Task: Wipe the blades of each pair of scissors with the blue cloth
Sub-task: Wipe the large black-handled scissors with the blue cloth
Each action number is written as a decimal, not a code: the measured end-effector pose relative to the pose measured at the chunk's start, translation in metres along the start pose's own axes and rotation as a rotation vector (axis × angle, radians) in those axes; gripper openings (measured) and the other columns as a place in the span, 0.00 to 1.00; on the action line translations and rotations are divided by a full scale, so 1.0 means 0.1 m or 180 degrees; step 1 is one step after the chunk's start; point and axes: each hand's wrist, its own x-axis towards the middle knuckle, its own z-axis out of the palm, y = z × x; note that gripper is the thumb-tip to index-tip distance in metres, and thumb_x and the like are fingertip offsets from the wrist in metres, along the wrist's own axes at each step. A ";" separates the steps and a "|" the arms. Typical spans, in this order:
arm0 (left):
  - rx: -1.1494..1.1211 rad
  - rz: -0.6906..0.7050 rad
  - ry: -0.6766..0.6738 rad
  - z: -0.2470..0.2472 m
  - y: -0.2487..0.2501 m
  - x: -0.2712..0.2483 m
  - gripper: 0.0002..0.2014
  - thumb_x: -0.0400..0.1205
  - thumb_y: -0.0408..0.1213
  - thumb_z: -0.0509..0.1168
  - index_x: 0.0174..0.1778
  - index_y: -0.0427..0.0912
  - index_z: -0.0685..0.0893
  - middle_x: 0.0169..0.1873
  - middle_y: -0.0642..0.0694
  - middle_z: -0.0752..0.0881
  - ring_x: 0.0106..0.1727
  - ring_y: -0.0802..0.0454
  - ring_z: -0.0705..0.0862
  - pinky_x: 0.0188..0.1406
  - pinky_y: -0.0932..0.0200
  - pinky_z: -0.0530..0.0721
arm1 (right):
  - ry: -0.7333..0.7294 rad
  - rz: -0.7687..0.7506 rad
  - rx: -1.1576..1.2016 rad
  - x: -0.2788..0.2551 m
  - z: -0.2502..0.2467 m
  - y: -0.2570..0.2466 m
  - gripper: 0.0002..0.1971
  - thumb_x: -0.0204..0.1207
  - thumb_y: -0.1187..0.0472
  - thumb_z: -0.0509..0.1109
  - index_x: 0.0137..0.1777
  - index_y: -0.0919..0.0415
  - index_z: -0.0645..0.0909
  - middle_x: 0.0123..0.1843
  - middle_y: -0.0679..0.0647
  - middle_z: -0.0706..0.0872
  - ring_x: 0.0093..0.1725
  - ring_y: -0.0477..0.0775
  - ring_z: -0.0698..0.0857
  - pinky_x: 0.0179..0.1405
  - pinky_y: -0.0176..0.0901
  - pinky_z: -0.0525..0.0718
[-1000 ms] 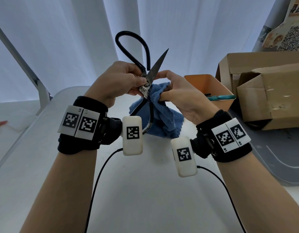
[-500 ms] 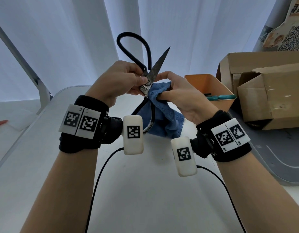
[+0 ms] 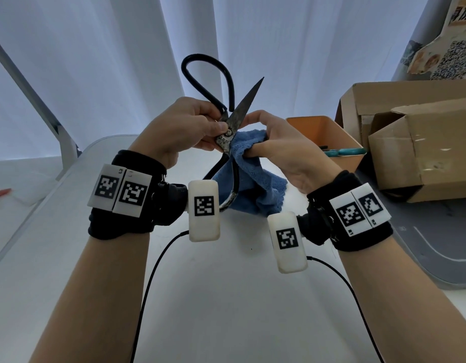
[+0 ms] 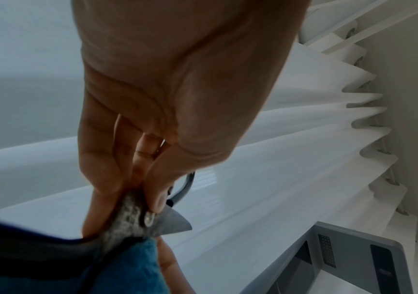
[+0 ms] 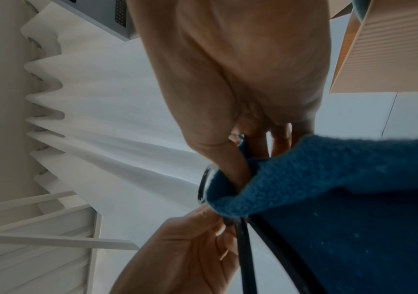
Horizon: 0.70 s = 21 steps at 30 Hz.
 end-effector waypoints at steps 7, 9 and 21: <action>-0.0054 -0.0010 0.0055 -0.01 -0.02 0.01 0.05 0.84 0.30 0.68 0.54 0.36 0.85 0.40 0.43 0.89 0.34 0.56 0.89 0.35 0.66 0.87 | -0.0021 -0.0025 -0.0008 0.00 0.01 0.02 0.20 0.72 0.75 0.74 0.60 0.57 0.80 0.50 0.68 0.88 0.46 0.56 0.85 0.57 0.58 0.87; -0.0052 -0.0006 0.0050 -0.01 -0.02 0.02 0.05 0.84 0.30 0.68 0.54 0.36 0.85 0.40 0.43 0.89 0.34 0.56 0.89 0.36 0.66 0.87 | -0.0037 -0.0037 0.0030 0.01 0.01 0.02 0.20 0.73 0.77 0.73 0.59 0.57 0.79 0.53 0.70 0.89 0.46 0.57 0.86 0.55 0.58 0.87; -0.0151 -0.0043 0.0132 -0.03 -0.02 0.02 0.06 0.84 0.30 0.68 0.55 0.36 0.85 0.39 0.43 0.90 0.33 0.57 0.90 0.35 0.66 0.87 | -0.0108 -0.0037 0.0311 0.03 0.03 0.04 0.20 0.74 0.80 0.69 0.63 0.61 0.77 0.49 0.65 0.89 0.44 0.56 0.85 0.45 0.47 0.84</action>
